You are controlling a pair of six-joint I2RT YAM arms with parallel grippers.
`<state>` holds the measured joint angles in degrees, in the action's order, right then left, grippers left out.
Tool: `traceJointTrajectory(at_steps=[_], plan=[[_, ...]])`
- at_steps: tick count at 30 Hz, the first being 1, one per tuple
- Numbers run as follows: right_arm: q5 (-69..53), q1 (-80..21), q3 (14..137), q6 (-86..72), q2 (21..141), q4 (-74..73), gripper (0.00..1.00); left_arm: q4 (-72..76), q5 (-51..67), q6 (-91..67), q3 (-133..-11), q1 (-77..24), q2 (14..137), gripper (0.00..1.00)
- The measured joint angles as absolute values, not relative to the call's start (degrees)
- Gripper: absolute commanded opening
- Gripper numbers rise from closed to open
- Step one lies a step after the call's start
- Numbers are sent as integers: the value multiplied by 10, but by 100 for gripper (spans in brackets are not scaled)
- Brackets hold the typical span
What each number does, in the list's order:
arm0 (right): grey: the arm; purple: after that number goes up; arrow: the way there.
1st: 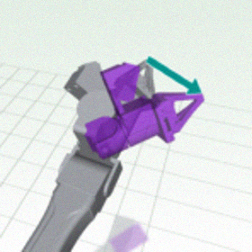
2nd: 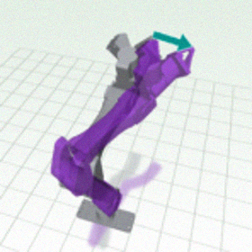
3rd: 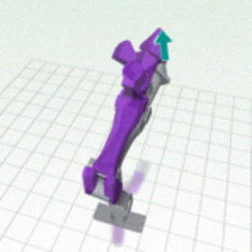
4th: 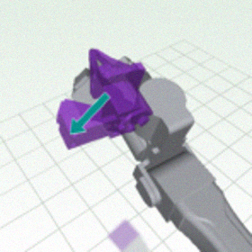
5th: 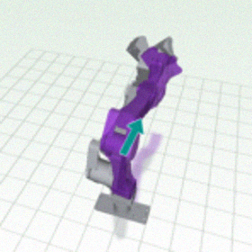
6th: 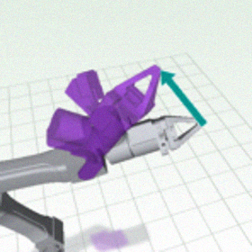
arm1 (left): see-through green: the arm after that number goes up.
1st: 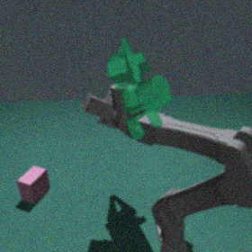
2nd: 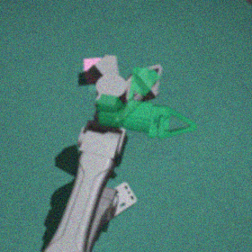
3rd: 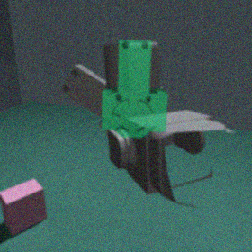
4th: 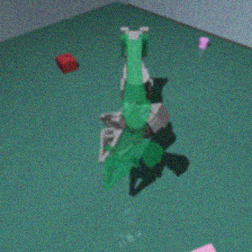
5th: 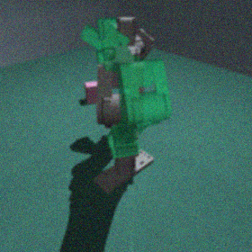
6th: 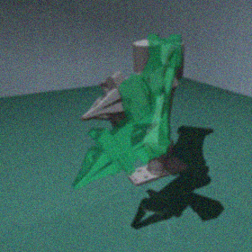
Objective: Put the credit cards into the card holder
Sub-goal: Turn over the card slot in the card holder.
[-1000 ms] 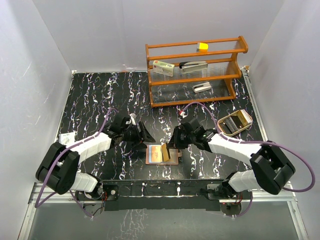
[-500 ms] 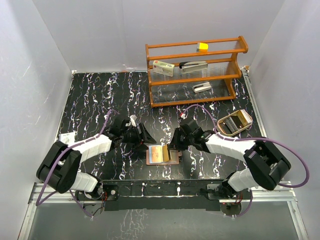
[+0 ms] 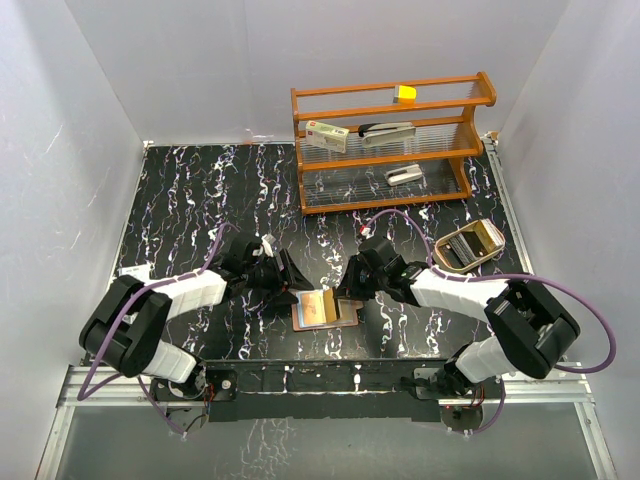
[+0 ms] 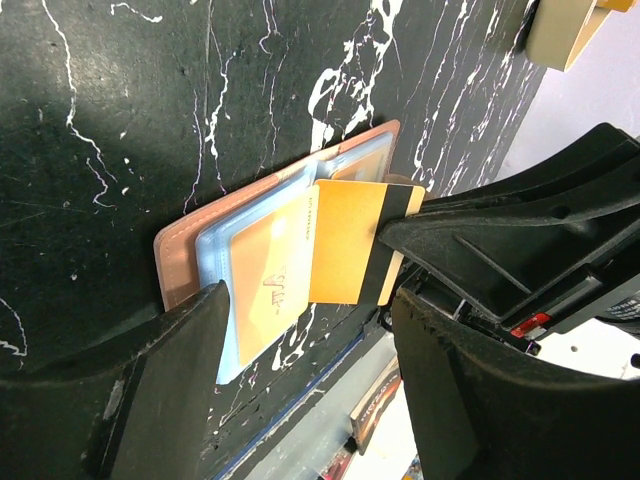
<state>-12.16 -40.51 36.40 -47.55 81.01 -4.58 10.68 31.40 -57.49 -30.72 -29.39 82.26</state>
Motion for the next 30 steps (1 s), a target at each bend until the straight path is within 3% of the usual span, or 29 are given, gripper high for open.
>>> traceJointTrajectory(at_steps=[30], plan=[[-124, -405, 357, -481, 810, -38, 0, 123, 315, -582, -306, -298, 841, 65]])
